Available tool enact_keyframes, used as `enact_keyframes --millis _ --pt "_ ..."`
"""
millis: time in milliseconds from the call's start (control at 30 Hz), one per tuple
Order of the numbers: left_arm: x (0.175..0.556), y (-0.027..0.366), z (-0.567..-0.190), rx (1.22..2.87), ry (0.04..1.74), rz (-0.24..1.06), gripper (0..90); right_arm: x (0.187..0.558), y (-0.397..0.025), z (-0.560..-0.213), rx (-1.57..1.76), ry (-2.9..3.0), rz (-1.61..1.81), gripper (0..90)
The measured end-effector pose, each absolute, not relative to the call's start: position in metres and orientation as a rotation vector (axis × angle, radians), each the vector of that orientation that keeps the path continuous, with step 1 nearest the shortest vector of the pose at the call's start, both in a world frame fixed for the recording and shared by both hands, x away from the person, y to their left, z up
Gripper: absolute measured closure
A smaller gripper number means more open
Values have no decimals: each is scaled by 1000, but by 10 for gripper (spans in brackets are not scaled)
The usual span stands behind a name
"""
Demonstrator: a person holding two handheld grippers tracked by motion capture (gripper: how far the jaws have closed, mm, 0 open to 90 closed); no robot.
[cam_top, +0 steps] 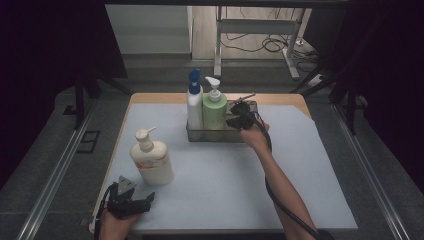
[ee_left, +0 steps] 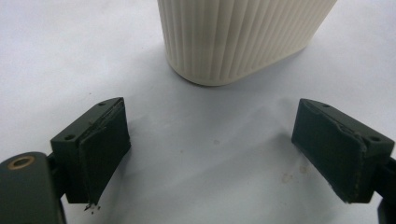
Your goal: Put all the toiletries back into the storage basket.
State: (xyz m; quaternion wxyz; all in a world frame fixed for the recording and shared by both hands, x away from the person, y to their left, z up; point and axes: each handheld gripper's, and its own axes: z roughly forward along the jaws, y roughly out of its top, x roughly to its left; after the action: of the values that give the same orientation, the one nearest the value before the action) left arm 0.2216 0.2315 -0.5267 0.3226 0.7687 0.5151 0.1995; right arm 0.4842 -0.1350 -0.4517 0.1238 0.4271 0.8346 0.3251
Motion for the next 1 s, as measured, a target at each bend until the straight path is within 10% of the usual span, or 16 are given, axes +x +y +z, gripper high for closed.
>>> enact_keyframes --millis 633,1000 --pt "221 232 -527 2018 1351 524 108 479 -146 -440 1212 2422 985 781" --pt "222 232 -527 2017 1351 523 107 467 -152 -428 1143 2460 1010 552"
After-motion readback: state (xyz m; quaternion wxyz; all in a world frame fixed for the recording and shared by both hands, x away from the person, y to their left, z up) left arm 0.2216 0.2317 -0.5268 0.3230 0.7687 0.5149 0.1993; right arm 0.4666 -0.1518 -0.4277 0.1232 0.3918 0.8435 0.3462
